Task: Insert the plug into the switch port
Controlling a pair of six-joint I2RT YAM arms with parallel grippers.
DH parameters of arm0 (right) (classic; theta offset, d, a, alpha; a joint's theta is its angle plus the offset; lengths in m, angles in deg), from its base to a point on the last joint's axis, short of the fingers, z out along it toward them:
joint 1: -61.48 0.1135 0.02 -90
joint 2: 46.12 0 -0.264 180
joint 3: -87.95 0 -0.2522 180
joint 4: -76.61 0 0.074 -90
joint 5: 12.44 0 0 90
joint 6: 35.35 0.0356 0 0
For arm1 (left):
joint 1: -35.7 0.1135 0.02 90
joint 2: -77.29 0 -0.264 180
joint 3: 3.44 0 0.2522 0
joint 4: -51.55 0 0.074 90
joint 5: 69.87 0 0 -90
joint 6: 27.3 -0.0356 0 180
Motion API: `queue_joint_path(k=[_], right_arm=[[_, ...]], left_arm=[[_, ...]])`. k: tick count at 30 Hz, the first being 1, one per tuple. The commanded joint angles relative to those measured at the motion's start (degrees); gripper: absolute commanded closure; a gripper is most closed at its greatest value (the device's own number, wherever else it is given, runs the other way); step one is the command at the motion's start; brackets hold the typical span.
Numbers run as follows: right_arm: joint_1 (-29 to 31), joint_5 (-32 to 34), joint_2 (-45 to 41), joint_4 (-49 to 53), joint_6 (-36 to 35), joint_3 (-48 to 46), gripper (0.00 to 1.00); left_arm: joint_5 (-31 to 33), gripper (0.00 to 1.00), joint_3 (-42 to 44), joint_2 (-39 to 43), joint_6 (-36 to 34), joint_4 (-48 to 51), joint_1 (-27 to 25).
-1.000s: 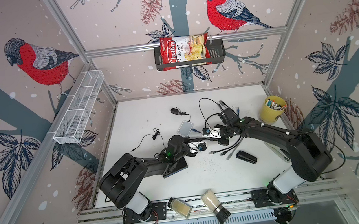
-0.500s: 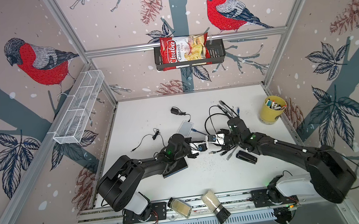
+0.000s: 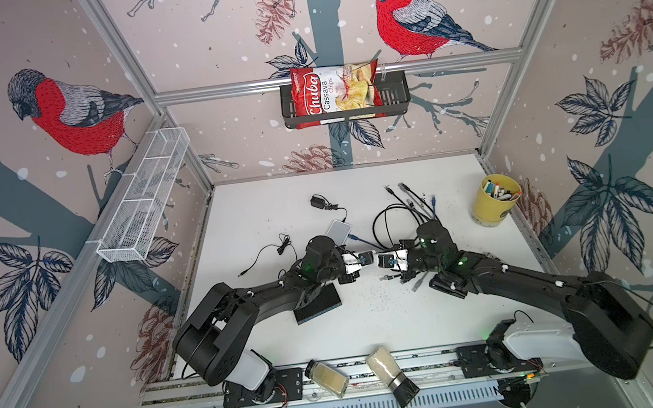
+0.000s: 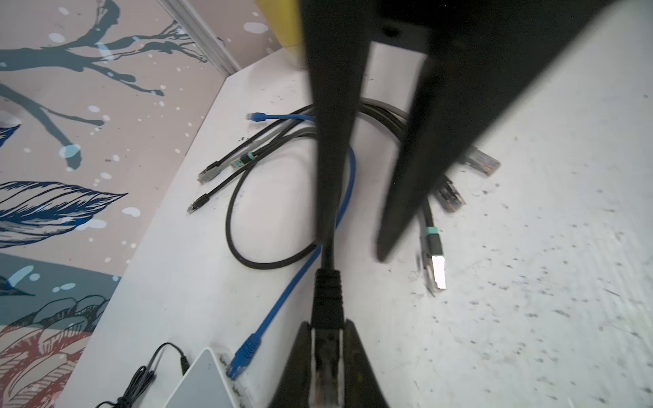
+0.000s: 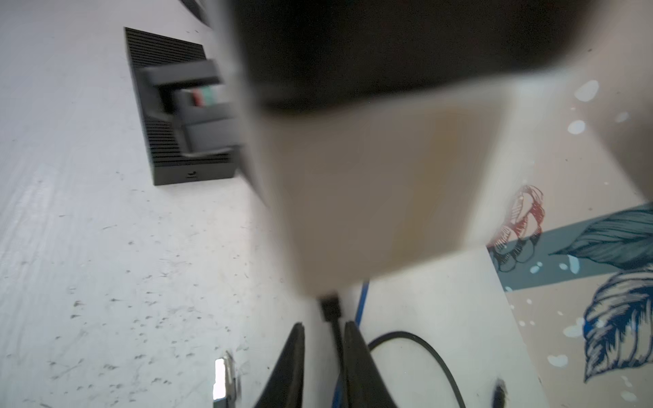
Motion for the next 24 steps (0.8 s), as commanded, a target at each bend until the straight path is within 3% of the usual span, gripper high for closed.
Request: queue_joint_path(k=[1, 10, 24], right_arm=[[0.6, -1.2, -1.3, 1.8, -2.8, -0.4, 0.78], [0.7, 5.7, -2.2, -11.9, -0.5, -6.5, 0.77], [-0.6, -1.0, -1.9, -9.1, -3.9, -3.7, 0.76]], left_arm=[[-1.4, 0.91, -1.4, 0.2, 2.9, -0.3, 0.6], [-6.3, 0.91, -0.7, 1.3, 2.5, 1.1, 1.8], [-13.3, 0.91, -1.4, 1.4, 2.0, 6.8, 2.3]])
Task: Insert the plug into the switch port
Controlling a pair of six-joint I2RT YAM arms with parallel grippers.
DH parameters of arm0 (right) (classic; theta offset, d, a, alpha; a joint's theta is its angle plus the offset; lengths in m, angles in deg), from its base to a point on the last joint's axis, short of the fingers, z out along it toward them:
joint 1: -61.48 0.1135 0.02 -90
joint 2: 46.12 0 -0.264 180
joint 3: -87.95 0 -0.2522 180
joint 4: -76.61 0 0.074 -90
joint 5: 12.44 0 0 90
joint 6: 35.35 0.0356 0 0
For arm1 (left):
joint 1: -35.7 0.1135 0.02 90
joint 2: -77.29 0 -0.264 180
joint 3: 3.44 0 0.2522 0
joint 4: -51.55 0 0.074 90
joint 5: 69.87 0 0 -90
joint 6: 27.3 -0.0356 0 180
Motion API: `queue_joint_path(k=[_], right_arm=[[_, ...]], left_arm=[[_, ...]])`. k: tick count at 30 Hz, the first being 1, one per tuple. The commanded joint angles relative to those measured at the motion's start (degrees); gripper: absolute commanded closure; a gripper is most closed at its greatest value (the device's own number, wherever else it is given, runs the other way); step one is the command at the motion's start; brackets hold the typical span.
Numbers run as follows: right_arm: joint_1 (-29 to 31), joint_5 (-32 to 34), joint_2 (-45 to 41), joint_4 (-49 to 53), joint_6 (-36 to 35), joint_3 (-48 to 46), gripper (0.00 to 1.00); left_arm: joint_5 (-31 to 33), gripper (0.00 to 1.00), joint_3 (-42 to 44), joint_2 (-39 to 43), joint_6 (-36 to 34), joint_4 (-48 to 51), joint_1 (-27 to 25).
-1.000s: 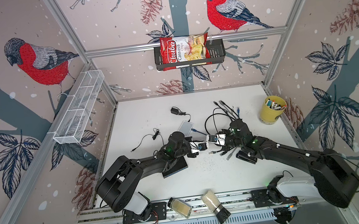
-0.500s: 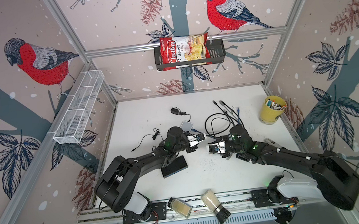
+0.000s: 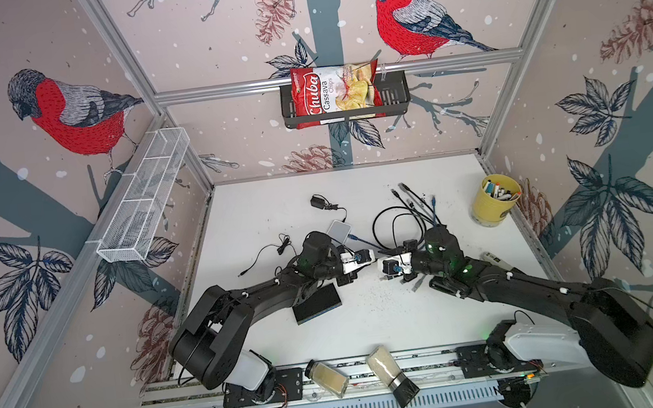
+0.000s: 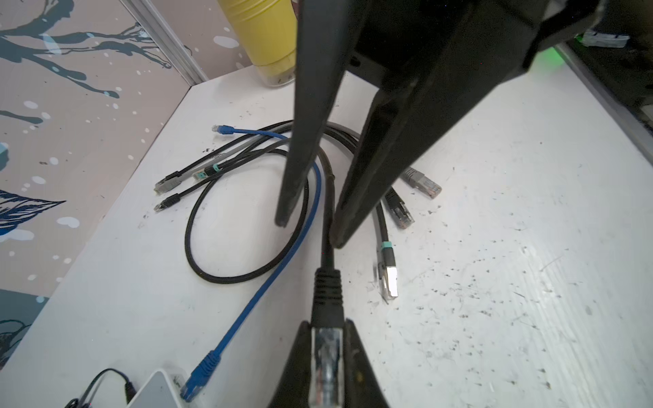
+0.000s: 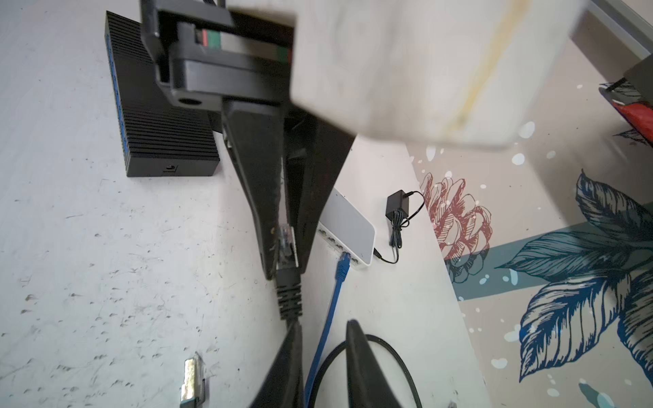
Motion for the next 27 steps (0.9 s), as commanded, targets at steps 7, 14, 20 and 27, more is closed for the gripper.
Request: queue_joint_path(k=[7, 14, 20, 27], right_arm=[[0.2, -3.4, 1.4, 1.9, -1.2, 0.7, 0.76], [0.2, -3.1, 2.1, -0.4, -0.9, 0.5, 0.76], [0.2, -3.4, 4.3, -2.1, -0.7, 0.9, 0.76], [0.3, -4.1, 4.5, -3.5, -0.1, 0.7, 0.77]], left_arm=[[-1.2, 0.91, -1.6, 0.7, 0.3, 2.6, 0.2], [-2.4, 0.91, -1.5, 1.3, 0.4, 2.5, 0.2], [-3.1, 0.91, -1.7, 1.5, 0.6, 2.8, 0.2], [-3.2, 0.91, -1.9, 1.6, 0.5, 3.1, 0.2]])
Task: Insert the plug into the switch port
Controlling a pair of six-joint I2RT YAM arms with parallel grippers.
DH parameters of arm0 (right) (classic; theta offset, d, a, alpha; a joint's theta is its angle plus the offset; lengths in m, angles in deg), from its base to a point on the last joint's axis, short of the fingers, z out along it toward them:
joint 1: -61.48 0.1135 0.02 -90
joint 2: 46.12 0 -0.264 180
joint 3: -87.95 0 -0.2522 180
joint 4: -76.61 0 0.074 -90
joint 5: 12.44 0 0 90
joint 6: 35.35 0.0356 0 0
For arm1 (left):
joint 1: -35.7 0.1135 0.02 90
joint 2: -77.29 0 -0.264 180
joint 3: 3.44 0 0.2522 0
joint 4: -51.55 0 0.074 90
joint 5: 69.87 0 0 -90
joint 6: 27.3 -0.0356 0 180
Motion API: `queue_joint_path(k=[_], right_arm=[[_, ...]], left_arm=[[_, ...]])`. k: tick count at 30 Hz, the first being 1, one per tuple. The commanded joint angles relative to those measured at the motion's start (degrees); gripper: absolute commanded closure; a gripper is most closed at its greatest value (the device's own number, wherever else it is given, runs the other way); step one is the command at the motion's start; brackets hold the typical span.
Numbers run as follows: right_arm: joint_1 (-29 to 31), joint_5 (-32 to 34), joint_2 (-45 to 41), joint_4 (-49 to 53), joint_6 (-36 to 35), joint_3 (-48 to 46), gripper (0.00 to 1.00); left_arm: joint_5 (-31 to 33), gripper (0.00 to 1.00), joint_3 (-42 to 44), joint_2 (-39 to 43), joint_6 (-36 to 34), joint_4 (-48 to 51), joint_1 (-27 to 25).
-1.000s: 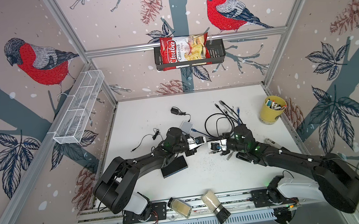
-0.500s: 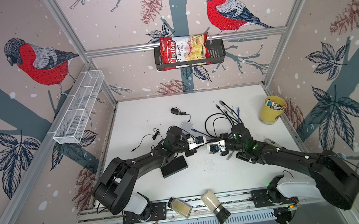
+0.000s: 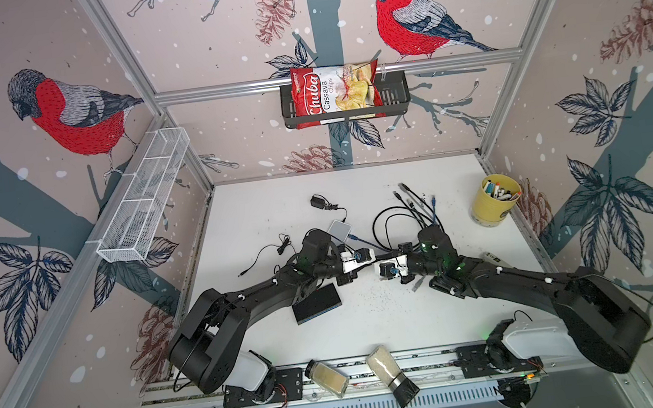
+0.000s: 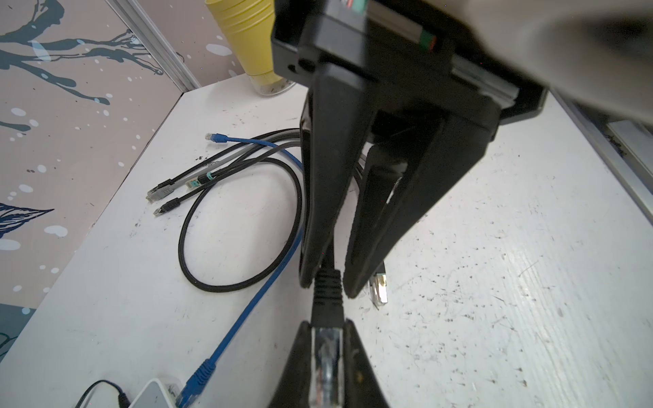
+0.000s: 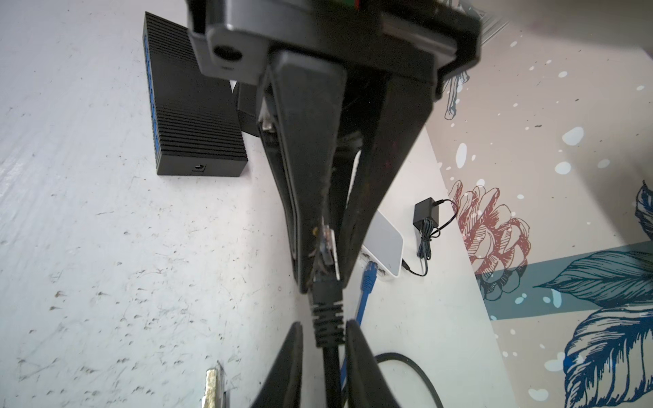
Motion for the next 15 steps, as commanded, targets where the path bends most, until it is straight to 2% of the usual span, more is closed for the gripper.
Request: queue_joint_path(k=[1, 5, 10, 12, 13, 15], right_arm=[[0.1, -1.4, -0.2, -2.5, 1.1, 0.1, 0.77], [0.1, -2.0, -0.6, -2.9, 1.1, 0.1, 0.84], [0.2, -2.1, -0.1, -1.9, 0.7, 0.4, 0.98], [0.1, -1.8, 0.1, -1.9, 0.9, 0.3, 0.99], [0.1, -1.4, 0.3, -2.0, 1.1, 0.3, 1.0], [0.0, -0.2, 0.8, -2.4, 1.8, 0.3, 1.0]], left_arm=[[-1.7, 0.91, -0.6, 0.1, 0.2, 0.2, 0.0], [-1.7, 0.91, -0.7, 0.1, 0.3, 0.2, 0.0], [-1.5, 0.9, -0.6, 0.4, 0.6, -0.5, 0.0], [-0.7, 0.88, -0.3, 0.4, 1.4, -1.4, 0.1], [0.2, 0.81, -0.2, 0.4, 2.2, -2.3, 0.1], [3.3, 0.53, 0.3, 0.2, 5.3, -5.0, 0.1]])
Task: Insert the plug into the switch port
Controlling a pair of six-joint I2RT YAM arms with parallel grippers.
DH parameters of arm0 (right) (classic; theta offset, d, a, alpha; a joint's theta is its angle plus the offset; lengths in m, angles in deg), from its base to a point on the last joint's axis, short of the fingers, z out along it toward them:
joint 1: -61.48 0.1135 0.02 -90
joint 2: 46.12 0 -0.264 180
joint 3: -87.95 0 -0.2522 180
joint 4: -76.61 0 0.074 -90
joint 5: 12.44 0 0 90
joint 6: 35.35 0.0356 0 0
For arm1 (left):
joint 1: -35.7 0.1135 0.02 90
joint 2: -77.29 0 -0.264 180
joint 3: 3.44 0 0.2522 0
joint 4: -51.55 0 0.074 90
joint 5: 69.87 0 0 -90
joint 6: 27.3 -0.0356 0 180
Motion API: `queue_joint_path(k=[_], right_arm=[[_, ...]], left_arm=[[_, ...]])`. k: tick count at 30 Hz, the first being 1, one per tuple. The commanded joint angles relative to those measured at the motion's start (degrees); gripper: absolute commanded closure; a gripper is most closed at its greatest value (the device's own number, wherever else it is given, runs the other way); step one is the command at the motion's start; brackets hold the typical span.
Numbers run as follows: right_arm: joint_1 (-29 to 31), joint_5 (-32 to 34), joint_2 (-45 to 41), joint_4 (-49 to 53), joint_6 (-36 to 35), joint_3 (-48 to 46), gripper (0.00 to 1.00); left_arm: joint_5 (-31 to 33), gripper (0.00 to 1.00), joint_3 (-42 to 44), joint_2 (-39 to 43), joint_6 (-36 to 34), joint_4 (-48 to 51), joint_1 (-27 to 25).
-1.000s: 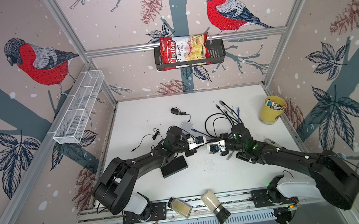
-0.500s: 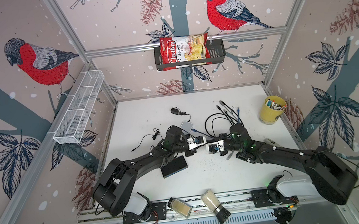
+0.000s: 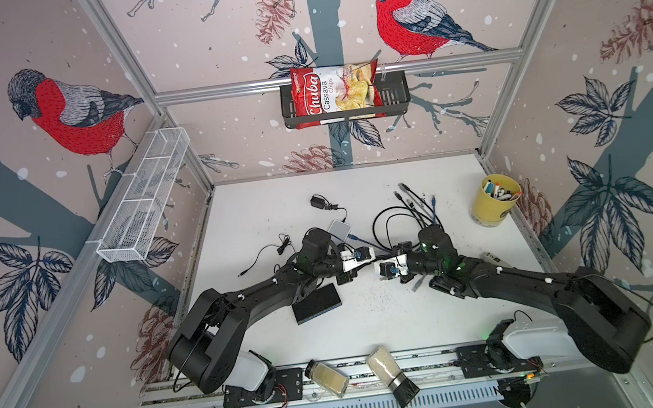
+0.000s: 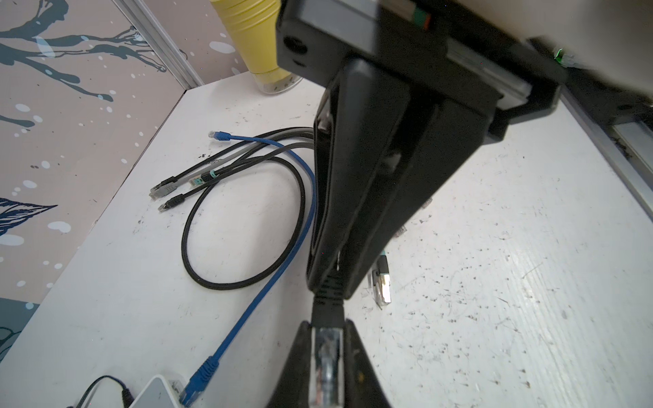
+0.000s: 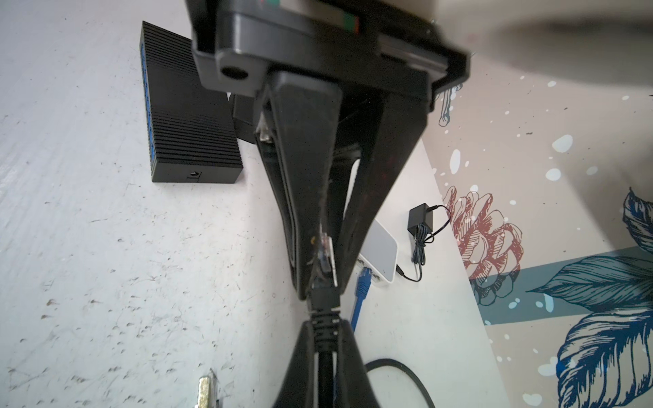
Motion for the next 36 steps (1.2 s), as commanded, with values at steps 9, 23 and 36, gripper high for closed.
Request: queue_joint_path(k=[9, 23, 36], right_arm=[[-0.4, 6.3, 5.6, -1.8, 11.0, 3.5, 1.0], [2.8, 19.2, 18.3, -1.4, 30.6, 13.8, 1.0], [5.0, 24.1, 30.4, -4.2, 34.4, 18.5, 1.0]], left_arm=[[12.8, 0.12, -3.3, 0.5, 23.0, -4.7, 4.0], [17.6, 0.02, -13.6, -8.2, 42.6, 6.2, 14.8], [17.3, 0.31, -26.6, -23.8, 48.4, 17.5, 14.9]])
